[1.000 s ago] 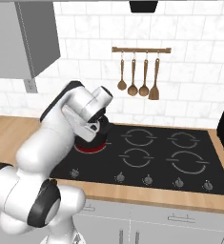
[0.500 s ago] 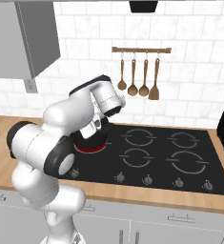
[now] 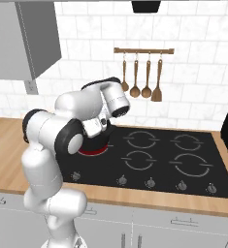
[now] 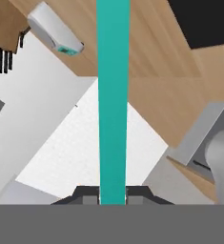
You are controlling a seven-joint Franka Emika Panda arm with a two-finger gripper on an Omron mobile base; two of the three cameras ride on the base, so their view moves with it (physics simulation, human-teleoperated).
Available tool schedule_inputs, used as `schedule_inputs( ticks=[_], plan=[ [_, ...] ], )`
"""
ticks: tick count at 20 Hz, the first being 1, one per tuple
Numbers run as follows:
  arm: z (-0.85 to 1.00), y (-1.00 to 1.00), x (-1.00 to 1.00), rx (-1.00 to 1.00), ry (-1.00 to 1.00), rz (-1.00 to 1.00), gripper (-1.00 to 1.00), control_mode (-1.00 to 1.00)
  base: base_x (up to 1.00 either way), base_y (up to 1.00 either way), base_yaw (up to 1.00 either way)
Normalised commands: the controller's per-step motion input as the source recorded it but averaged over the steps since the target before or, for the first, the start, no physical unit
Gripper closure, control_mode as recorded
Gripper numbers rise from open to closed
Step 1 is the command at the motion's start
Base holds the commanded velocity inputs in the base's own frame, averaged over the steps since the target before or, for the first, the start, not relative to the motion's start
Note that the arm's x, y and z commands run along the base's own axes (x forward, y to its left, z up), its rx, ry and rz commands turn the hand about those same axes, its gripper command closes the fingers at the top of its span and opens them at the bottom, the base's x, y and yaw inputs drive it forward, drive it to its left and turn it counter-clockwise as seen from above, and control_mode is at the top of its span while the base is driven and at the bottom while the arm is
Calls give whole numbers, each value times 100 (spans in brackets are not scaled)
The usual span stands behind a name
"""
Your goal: Put the carrot and lemon in the pot. Retrieve the spatula and lightly stir the vegetables in the pot.
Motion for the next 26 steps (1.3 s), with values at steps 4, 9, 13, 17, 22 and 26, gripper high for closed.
schedule_inputs(
  ticks=[4,9,13,17,22,26],
  plan=[
    [0,0,22,0,7,-1,100,-100,0,0,0],
    [0,0,43,0,26,-11,100,-100,0,0,0],
    [0,0,50,0,16,-10,100,-100,0,0,0],
    [0,0,53,0,12,-8,100,-100,0,0,0],
    [-9,0,46,0,12,-11,100,-100,0,0,0],
    [-23,0,33,0,10,-11,100,-100,0,0,0]
  ],
)
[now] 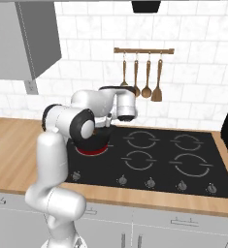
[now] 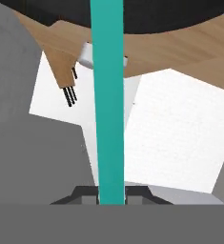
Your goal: Put the carrot and lemon in the pot. Retrieve the spatula and lightly stir the vegetables in the pot.
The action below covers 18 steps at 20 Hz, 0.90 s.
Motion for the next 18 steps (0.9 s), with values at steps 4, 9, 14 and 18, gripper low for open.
schedule_inputs(
  ticks=[4,9,14,18],
  plan=[
    [-38,2,25,0,2,-11,100,-100,0,0,0],
    [-32,1,24,0,1,-10,100,-100,0,0,0],
    [1,0,9,0,32,-11,100,-100,0,0,0],
    [-6,0,1,0,9,-5,100,-100,0,0,0]
  ],
)
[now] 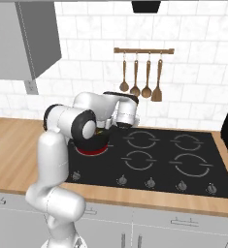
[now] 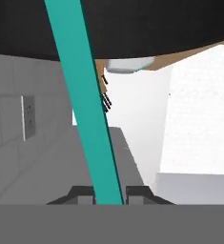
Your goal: Put the carrot and lemon in the pot. Retrieve the spatula and lightly stir the vegetables in the pot.
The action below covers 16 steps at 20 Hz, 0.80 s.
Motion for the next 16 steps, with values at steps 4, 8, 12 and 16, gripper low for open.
schedule_inputs(
  ticks=[4,8,12,16],
  plan=[
    [-40,7,11,0,0,-6,100,-100,0,0,0],
    [-45,8,7,9,0,-4,100,-100,0,0,0],
    [-43,15,12,25,0,-1,100,-100,0,0,0],
    [-40,37,9,28,7,0,100,-100,0,0,0]
  ],
)
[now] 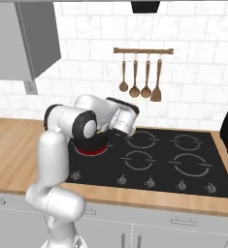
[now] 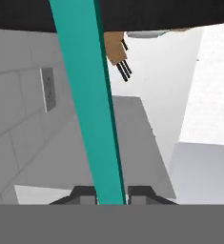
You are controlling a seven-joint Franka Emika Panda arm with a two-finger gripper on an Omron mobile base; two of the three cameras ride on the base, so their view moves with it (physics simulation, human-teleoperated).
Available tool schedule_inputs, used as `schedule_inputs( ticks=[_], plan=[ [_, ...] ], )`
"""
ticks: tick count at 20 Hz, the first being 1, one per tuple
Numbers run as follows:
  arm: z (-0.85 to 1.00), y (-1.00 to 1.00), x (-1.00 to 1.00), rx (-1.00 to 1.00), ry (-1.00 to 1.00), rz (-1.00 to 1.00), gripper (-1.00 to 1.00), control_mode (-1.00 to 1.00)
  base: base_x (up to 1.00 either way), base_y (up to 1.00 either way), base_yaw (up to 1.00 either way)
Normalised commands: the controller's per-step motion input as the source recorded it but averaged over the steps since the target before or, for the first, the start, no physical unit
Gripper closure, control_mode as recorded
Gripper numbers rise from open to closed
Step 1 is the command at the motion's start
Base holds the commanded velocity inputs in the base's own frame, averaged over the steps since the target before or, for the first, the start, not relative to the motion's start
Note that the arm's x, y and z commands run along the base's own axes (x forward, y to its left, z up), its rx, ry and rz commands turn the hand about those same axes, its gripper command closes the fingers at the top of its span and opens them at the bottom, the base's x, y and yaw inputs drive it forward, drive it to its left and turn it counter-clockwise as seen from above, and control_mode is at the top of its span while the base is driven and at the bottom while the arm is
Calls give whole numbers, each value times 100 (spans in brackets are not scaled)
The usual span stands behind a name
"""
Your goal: Put the carrot and lemon in the pot. Retrieve the spatula and lightly stir the vegetables in the pot.
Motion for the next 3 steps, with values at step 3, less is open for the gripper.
schedule_inputs(
  ticks=[3],
  plan=[
    [-6,40,6,25,32,0,100,-100,0,0,0]
  ],
)
